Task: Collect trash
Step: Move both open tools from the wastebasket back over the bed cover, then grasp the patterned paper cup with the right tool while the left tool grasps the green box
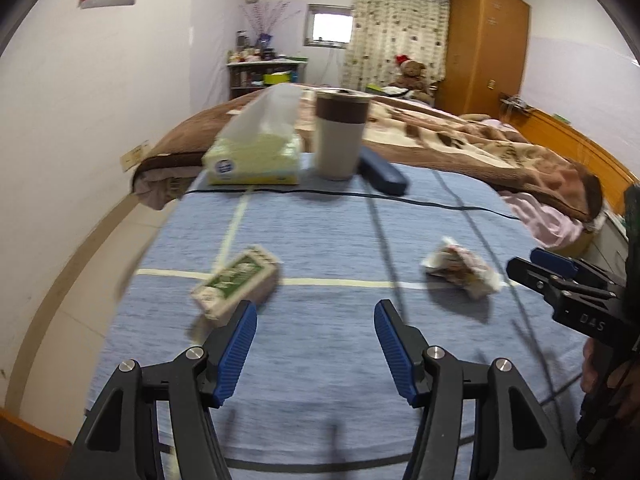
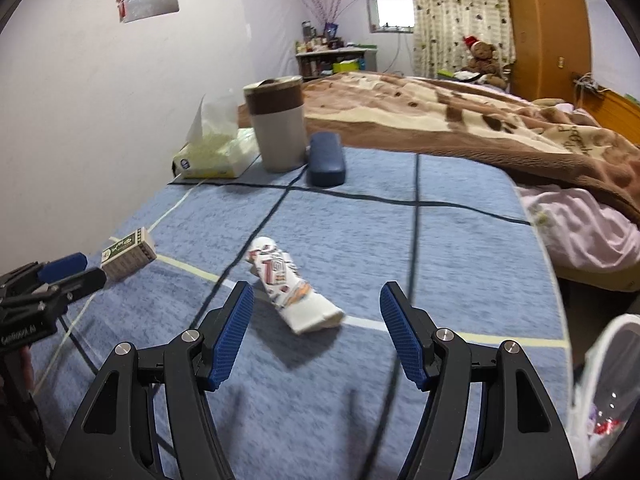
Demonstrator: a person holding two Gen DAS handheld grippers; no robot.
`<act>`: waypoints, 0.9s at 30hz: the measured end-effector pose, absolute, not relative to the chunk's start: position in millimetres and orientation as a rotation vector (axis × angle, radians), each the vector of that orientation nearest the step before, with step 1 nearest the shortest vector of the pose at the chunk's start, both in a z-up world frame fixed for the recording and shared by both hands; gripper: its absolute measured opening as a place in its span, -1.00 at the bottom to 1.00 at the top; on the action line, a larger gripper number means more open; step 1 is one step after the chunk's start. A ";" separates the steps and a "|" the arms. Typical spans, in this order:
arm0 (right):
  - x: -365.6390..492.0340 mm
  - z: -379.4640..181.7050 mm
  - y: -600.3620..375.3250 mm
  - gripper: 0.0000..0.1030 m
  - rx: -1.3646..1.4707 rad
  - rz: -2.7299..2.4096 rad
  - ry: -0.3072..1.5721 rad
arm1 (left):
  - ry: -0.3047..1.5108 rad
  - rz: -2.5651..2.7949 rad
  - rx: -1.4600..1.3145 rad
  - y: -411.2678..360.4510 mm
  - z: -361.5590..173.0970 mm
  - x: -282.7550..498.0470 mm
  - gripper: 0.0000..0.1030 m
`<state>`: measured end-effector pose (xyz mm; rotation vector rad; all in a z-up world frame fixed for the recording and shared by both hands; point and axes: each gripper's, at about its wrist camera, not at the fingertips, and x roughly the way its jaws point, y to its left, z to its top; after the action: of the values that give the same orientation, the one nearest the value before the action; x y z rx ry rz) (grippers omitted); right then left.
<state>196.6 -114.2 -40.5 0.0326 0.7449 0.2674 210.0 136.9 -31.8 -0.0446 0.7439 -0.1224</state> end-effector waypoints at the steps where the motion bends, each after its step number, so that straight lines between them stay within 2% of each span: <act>1: 199.9 -41.8 -112.4 0.31 0.031 0.268 0.752 | 0.743 -0.115 -0.059 145.3 -33.0 212.3 0.19; 5: 209.0 -47.4 -101.2 0.31 0.009 0.284 0.772 | 0.761 -0.086 -0.049 165.4 -40.4 224.6 0.27; 27: 227.0 -59.7 -84.2 0.29 -0.069 0.288 0.836 | 0.865 -0.101 0.060 179.5 -76.3 283.8 0.28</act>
<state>227.0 -84.2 -59.7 -0.0689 0.8358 0.2879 283.8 179.5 -76.3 0.0600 0.8649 -0.1008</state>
